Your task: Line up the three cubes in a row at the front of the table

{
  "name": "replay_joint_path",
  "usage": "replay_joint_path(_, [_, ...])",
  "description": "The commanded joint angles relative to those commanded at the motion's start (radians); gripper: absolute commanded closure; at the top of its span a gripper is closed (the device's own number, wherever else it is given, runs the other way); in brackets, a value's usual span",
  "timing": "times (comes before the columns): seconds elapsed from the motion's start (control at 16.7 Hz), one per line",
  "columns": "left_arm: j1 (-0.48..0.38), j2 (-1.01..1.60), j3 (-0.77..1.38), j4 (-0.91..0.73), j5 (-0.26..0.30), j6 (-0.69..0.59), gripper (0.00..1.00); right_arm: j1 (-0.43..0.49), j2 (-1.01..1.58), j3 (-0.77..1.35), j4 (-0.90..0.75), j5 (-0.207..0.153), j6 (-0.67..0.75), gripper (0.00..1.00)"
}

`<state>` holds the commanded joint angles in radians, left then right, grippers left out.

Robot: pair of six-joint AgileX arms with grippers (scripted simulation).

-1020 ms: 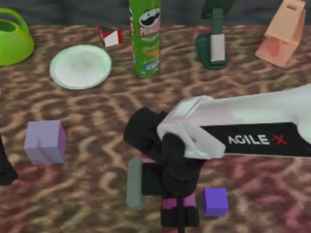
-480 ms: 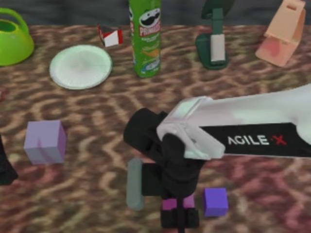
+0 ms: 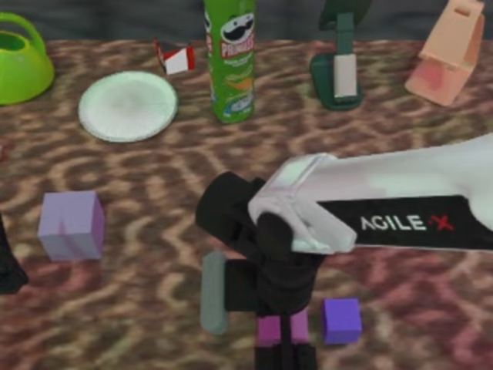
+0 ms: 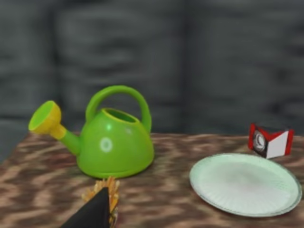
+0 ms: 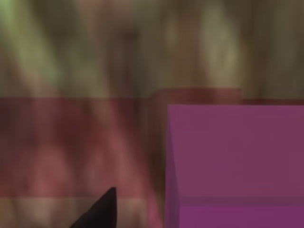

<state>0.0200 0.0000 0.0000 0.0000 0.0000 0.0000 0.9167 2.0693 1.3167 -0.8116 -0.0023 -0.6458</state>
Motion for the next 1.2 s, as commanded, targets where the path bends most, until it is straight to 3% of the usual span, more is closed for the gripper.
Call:
replay_joint_path(0.3, [0.0, 0.0, 0.0, 0.0, 0.0, 0.0, 0.0, 0.0, -0.007, 0.013, -0.018, 0.0, -0.001, 0.0])
replay_joint_path(0.72, [0.0, 0.0, 0.0, 0.0, 0.0, 0.0, 0.0, 0.006, -0.096, 0.141, -0.241, -0.001, -0.004, 0.0])
replay_joint_path(1.2, [-0.008, 0.06, 0.057, -0.04, 0.003, -0.008, 0.0, -0.03, -0.161, 0.102, -0.202, -0.007, 0.013, 0.0])
